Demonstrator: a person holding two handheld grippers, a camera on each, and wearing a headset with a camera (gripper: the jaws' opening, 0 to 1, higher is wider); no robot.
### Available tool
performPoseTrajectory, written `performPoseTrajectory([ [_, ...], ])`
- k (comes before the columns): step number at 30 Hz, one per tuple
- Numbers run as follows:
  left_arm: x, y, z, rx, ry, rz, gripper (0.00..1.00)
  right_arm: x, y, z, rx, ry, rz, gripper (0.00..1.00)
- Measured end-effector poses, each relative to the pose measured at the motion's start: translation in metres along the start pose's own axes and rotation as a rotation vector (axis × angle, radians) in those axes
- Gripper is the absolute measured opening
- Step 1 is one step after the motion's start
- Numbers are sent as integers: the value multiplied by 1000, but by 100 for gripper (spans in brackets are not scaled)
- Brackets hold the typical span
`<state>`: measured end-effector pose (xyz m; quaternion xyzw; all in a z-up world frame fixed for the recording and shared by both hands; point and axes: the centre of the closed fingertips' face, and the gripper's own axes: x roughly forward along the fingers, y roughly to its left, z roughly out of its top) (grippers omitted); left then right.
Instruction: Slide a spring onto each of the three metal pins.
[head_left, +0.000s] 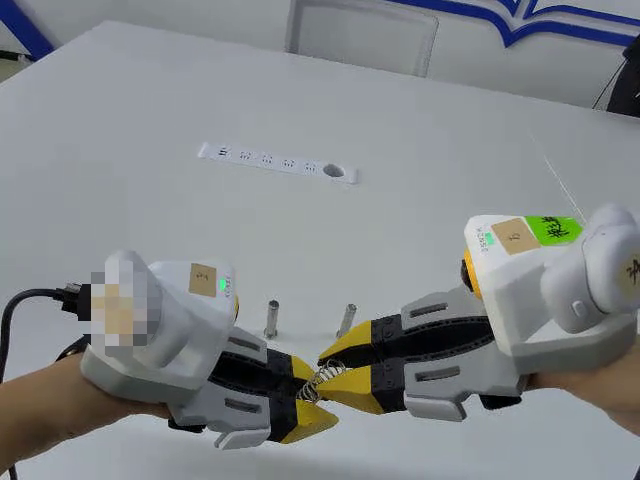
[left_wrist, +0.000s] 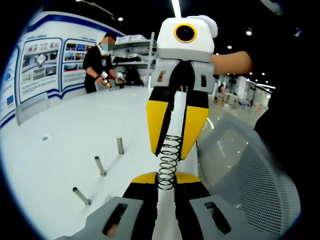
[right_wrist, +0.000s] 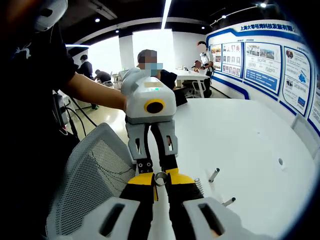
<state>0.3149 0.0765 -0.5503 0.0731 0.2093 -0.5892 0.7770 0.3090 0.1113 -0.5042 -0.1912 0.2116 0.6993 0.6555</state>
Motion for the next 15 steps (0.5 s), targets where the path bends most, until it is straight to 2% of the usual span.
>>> performPoseTrajectory([
  [4, -2, 3, 0, -20, -5, 7, 11, 2, -3, 2, -6, 0, -6, 11],
  [8, -4, 8, 1, -5, -15, 19, 12, 2, -6, 4, -16, 4, -14, 11],
  [12, -9, 14, 1, -13, -28, 41, 23, -1, -12, 11, -6, -22, -31, 11],
  [15, -14, 19, -1, -16, -26, 65, 28, -5, -18, 13, -23, -10, -41, 11],
])
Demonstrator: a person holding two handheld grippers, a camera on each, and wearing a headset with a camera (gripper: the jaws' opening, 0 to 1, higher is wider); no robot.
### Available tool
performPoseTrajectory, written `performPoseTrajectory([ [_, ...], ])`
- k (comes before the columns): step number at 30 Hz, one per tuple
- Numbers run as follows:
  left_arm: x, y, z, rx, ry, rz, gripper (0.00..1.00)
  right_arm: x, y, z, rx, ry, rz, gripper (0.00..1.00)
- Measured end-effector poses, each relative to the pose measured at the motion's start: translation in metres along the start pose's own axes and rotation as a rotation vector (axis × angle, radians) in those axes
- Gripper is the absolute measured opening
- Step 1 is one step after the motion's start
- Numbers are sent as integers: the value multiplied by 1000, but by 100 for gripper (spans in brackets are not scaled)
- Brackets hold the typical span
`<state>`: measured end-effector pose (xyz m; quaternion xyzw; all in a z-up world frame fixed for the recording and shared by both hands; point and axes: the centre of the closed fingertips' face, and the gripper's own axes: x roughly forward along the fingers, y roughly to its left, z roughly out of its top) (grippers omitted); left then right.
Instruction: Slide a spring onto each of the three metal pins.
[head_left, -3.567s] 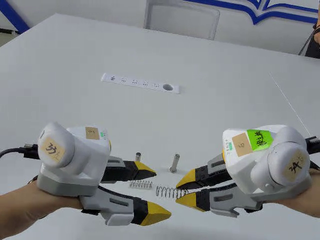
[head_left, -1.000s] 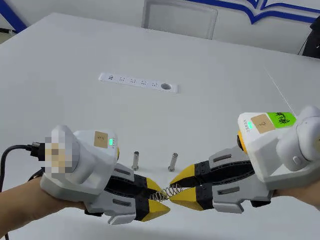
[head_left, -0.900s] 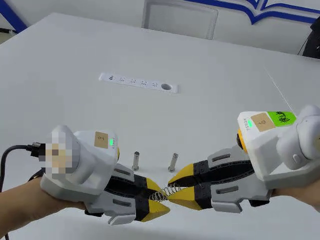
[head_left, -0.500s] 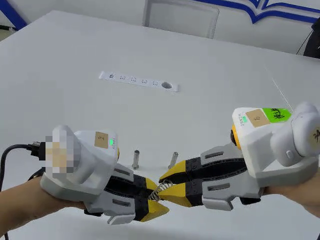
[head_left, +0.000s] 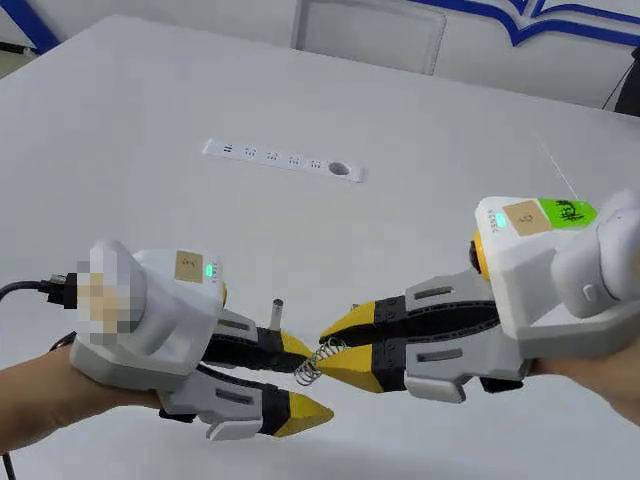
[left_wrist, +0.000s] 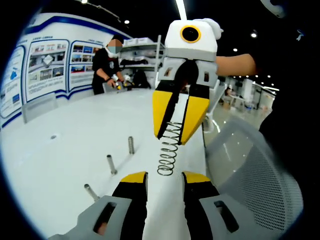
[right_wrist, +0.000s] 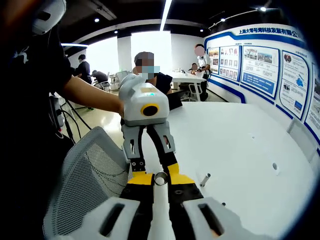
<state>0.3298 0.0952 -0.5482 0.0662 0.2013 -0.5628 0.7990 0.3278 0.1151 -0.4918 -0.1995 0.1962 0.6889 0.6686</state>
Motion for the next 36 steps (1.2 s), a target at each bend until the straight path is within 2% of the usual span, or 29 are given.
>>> performPoseTrajectory([
  [6, -12, 12, -4, -25, -1, 56, 35, -6, -19, -3, -2, 19, -42, 11],
  [11, -21, 24, -15, -41, 23, 104, 42, -14, -41, -12, 7, 47, -113, 11],
  [16, -29, 31, -16, -63, 14, 141, 46, -22, -66, -28, 9, 96, -205, 11],
  [20, -33, 35, -18, -77, 18, 159, 48, -25, -83, -39, 103, 93, -272, 11],
  [22, -35, 37, -19, -81, 21, 168, 49, -26, -90, -44, 106, 112, -301, 11],
  [23, -37, 38, -18, -105, 10, 176, 50, -26, -93, -48, 104, 126, -315, 11],
  [25, -39, 39, -10, -127, -39, 181, 53, -25, -99, -51, 128, 120, -329, 11],
  [26, -41, 41, -8, -135, -54, 190, 53, -24, -102, -50, 201, 89, -347, 11],
  [27, -43, 42, -9, -133, -49, 193, 54, -24, -104, -52, 207, 93, -344, 11],
  [29, -45, 48, -19, -148, -7, 213, 57, -20, -108, -55, 175, 115, -349, 11],
  [32, -48, 52, -25, -147, 8, 228, 64, -14, -113, -60, 176, 133, -350, 11],
  [36, -54, 55, -28, -160, 5, 244, 66, -7, -123, -68, 148, 171, -358, 11],
])
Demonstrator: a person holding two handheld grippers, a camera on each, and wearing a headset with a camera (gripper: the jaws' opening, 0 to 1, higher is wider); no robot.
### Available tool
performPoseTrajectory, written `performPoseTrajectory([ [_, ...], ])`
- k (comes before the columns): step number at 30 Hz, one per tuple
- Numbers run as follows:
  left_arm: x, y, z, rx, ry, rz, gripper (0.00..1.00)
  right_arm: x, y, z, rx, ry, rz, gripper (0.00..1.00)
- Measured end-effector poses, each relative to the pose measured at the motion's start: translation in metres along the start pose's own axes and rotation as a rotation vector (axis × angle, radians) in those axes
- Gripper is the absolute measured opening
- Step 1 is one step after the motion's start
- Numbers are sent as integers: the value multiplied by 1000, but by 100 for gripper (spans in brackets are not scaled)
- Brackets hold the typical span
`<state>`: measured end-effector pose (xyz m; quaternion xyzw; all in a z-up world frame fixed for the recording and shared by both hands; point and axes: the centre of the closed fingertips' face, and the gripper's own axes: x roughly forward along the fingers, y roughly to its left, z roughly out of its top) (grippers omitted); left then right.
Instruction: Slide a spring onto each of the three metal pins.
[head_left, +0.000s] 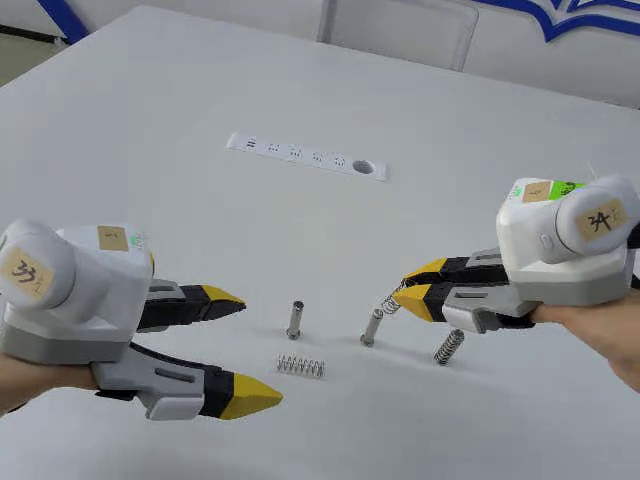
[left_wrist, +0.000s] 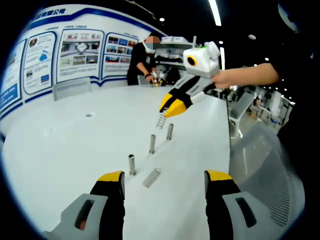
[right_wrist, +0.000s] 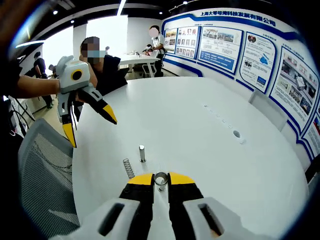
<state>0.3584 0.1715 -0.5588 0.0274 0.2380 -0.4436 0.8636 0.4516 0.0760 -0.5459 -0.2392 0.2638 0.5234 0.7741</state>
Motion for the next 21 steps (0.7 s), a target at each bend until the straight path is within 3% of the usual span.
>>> performPoseTrajectory([
  [12, -7, 17, 0, -40, -28, 48, 72, 19, -9, -14, 16, 62, 1, 11],
  [21, -7, 22, -1, -34, -25, 65, 79, 29, -8, -21, 4, 92, 26, 11],
])
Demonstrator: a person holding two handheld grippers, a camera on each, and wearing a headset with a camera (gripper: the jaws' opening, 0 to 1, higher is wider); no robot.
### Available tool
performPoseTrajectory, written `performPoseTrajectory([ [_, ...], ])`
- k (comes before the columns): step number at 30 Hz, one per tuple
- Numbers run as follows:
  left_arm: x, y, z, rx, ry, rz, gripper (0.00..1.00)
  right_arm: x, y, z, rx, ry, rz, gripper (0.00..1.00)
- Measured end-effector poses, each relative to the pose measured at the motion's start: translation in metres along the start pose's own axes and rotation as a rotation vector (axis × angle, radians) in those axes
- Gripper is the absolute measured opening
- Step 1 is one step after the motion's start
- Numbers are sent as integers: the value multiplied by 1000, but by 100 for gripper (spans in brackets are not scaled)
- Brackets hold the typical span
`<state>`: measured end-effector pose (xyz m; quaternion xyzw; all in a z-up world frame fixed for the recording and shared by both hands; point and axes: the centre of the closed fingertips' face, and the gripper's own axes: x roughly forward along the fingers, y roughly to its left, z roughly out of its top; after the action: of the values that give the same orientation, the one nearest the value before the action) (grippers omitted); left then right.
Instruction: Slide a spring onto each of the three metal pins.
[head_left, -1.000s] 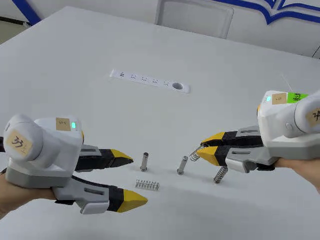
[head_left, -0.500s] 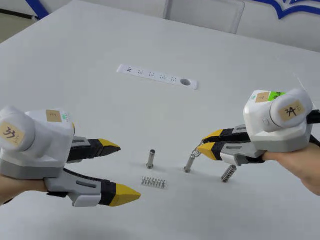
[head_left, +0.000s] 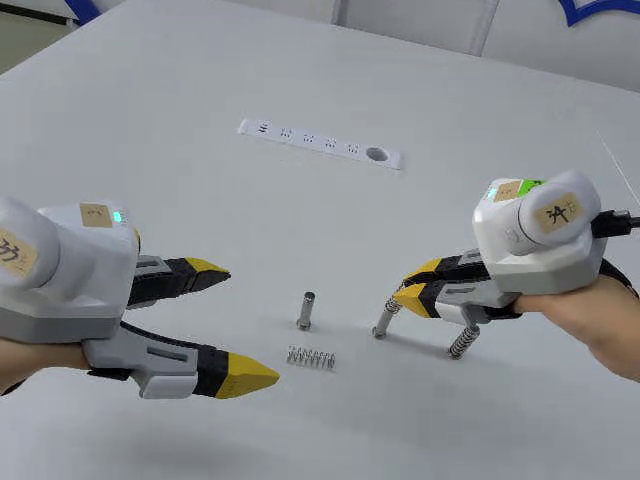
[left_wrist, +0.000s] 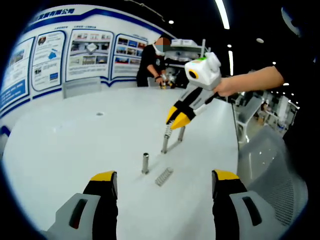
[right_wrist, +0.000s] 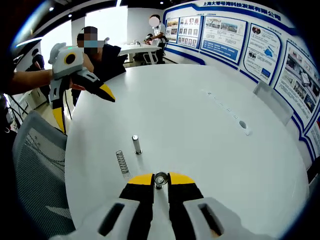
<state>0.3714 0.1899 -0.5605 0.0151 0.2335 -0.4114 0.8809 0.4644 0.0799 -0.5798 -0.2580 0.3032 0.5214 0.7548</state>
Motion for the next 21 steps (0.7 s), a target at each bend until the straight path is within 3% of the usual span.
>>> performPoseTrajectory([
  [13, -5, 7, -7, -26, -5, 29, 84, 17, 0, -10, -7, 54, 20, 11],
  [21, -7, 9, -4, -47, -27, 46, 88, 28, 4, -20, -21, 97, 34, 11],
])
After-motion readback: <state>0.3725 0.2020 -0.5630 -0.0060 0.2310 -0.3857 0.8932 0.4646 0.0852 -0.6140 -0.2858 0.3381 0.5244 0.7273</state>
